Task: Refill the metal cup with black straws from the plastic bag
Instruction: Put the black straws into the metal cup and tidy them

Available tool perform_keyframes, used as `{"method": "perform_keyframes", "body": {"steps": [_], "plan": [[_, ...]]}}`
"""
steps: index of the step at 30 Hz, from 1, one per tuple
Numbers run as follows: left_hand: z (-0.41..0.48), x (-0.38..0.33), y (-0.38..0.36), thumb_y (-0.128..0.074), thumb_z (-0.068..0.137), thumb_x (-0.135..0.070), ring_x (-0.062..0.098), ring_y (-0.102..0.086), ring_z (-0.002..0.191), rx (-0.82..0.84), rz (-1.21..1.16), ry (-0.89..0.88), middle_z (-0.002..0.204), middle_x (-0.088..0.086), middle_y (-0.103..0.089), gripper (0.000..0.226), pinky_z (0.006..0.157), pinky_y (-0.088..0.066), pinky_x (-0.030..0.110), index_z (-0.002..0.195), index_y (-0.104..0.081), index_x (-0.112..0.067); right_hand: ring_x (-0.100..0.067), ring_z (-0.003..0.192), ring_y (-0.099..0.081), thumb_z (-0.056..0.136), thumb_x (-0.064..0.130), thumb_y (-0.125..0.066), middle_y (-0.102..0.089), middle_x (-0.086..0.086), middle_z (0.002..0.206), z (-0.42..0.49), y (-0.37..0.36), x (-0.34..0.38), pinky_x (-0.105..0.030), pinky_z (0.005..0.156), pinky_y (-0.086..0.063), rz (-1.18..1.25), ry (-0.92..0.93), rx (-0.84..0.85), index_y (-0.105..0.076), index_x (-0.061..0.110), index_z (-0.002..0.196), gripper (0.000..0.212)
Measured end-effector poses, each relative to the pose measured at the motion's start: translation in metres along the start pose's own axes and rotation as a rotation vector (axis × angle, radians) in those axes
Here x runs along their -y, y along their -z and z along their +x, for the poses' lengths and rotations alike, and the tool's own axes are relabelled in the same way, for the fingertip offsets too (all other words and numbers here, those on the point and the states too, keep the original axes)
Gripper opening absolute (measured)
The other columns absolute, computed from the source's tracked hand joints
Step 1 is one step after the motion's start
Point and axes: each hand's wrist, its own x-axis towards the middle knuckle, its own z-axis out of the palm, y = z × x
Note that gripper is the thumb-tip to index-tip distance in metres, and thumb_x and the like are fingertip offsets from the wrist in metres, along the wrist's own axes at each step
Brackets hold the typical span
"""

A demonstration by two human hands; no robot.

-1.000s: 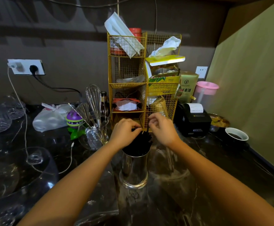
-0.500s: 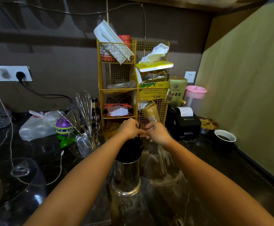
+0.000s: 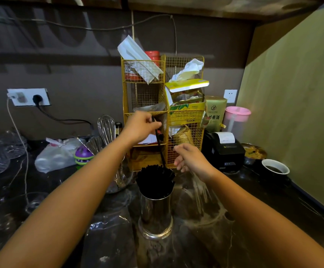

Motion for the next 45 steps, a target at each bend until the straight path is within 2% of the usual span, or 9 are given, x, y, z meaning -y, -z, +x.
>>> {"method": "perform_keyframes", "body": {"steps": [6,9,18,22,28,30,34,40,45], "plan": [[-0.013,-0.003,0.033,-0.059,0.084,-0.019,0.012,-0.056,0.064,-0.275,-0.15,-0.049,0.063,-0.002,-0.06,0.015,0.064,-0.045,0.026,0.07,-0.061,-0.013,-0.008,0.032,-0.046,0.094,0.036,-0.037,-0.056,0.001,0.039,0.006,-0.011,0.014,-0.018,0.036,-0.037,0.054,-0.025,0.028,-0.054,0.019,0.09,0.024],[-0.023,0.007,0.041,-0.058,0.084,-0.017,0.002,-0.058,0.058,-0.338,-0.256,-0.025,0.064,-0.002,-0.06,0.017,0.059,-0.048,0.016,0.068,-0.059,-0.019,-0.008,0.035,-0.051,0.094,0.033,-0.04,-0.061,-0.004,0.054,0.011,-0.018,0.021,-0.019,0.037,-0.043,0.125,-0.034,-0.02,-0.052,0.017,0.085,0.021],[-0.063,0.051,0.023,-0.061,0.08,-0.007,0.01,-0.055,0.064,-0.081,-0.185,0.044,0.069,0.001,-0.061,0.021,0.055,-0.047,0.009,0.07,-0.062,-0.024,-0.012,0.064,-0.06,0.088,0.007,-0.052,-0.059,-0.005,0.073,0.025,-0.02,0.051,-0.025,0.064,-0.057,0.149,0.306,-0.427,-0.054,0.013,0.081,0.009],[-0.061,0.056,-0.004,-0.063,0.079,-0.007,0.008,-0.054,0.066,0.032,-0.048,0.021,0.066,-0.003,-0.057,0.013,0.071,-0.046,0.021,0.091,-0.067,-0.007,-0.017,0.065,-0.062,0.087,0.004,-0.052,-0.058,-0.006,0.07,0.017,-0.023,0.064,-0.014,0.052,-0.054,0.027,0.478,-0.363,-0.047,0.02,0.085,0.017],[-0.058,0.045,-0.031,-0.06,0.082,-0.016,0.027,-0.062,0.083,0.034,0.028,-0.077,0.087,0.015,-0.069,0.015,0.077,-0.048,0.039,0.091,-0.068,-0.006,-0.023,0.078,-0.064,0.085,0.009,-0.057,-0.062,-0.003,0.077,-0.002,-0.033,0.058,-0.033,0.072,-0.054,-0.389,0.595,-0.279,-0.039,0.016,0.122,0.042],[-0.057,0.045,-0.038,-0.06,0.082,-0.016,0.027,-0.06,0.082,0.013,0.033,-0.08,0.088,0.018,-0.068,0.014,0.076,-0.048,0.039,0.088,-0.067,-0.006,-0.024,0.083,-0.064,0.085,0.011,-0.057,-0.065,-0.011,0.086,-0.006,-0.034,0.052,-0.037,0.076,-0.054,-0.46,0.597,-0.261,-0.043,0.014,0.121,0.038],[-0.056,0.054,-0.048,-0.063,0.08,-0.013,0.005,-0.054,0.069,0.005,0.025,-0.061,0.076,-0.001,-0.062,0.011,0.061,-0.039,0.008,0.09,-0.065,-0.009,-0.018,0.083,-0.062,0.086,0.013,-0.056,-0.06,-0.007,0.089,-0.009,-0.033,0.037,-0.029,0.074,-0.051,-0.517,0.588,-0.268,-0.047,0.01,0.118,0.033],[-0.057,0.07,-0.06,-0.06,0.082,-0.018,0.013,-0.052,0.073,0.079,0.119,-0.038,0.07,-0.006,-0.058,0.007,0.066,-0.039,0.027,0.081,-0.062,-0.011,-0.016,0.082,-0.058,0.084,0.015,-0.059,-0.067,-0.014,0.095,-0.005,-0.035,0.009,-0.025,0.072,-0.045,-0.633,0.526,-0.241,-0.06,0.005,0.102,0.02],[-0.06,0.082,-0.064,-0.059,0.082,-0.027,0.022,-0.046,0.107,0.066,0.311,-0.045,0.109,0.005,-0.064,0.02,0.09,-0.037,0.037,0.098,-0.064,-0.017,-0.023,0.089,-0.065,0.083,0.017,-0.06,-0.071,-0.011,0.095,-0.003,-0.04,-0.02,-0.036,0.078,-0.053,-0.717,0.439,-0.2,-0.065,0.009,0.096,0.016]]}}
